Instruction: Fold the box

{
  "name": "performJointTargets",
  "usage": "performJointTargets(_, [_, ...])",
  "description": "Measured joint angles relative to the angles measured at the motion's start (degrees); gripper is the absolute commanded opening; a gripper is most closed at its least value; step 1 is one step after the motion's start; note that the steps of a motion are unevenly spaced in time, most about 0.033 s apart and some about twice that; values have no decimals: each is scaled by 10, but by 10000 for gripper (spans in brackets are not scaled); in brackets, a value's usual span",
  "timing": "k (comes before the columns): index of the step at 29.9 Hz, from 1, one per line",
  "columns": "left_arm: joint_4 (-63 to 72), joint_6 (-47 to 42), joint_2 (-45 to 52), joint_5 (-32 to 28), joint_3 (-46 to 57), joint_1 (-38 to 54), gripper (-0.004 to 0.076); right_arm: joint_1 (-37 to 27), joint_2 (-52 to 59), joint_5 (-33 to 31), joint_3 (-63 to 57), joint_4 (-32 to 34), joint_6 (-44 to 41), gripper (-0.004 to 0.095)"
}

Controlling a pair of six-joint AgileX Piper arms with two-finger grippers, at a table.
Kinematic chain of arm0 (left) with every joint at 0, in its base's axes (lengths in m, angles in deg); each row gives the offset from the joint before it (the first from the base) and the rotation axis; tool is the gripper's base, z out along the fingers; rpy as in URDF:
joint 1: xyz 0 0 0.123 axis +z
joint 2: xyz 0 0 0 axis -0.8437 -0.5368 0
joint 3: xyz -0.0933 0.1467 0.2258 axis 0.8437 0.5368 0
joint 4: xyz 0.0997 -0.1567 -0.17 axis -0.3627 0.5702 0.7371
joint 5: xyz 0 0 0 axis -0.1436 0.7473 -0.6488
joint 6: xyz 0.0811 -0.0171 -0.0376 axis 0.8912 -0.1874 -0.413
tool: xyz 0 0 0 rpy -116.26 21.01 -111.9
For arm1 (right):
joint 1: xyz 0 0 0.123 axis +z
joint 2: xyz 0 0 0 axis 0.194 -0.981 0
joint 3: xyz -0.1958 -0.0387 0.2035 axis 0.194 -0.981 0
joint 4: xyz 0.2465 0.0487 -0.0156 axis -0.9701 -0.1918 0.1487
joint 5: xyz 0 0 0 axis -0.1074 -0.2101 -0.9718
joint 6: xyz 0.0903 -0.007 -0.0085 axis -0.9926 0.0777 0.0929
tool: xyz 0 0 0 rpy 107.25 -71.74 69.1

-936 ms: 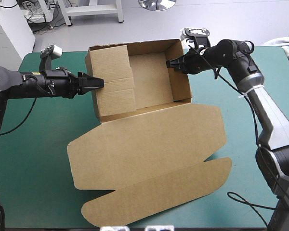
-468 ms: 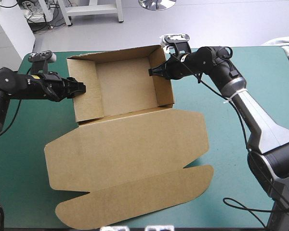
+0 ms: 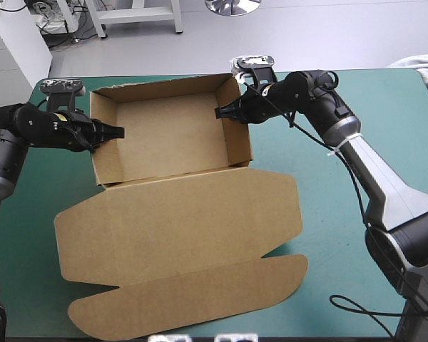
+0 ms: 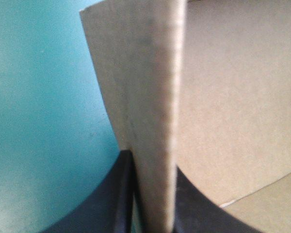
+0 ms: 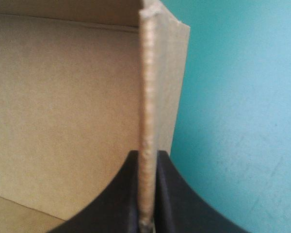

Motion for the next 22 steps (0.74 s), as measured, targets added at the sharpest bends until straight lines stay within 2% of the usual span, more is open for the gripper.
performJointTargets(7, [-35,-37,-19,-15,3,-69,-10,0,5,-72,1,86,-53,-15])
performJointTargets(14, [-51,-97,-89,-4,4,-125,-10,-2,5,-157,-7,152,-79,-15])
performJointTargets(22, [-138,-187,-153,20,4,-202,-10,-5,5,-167,-96,166,-104,-15])
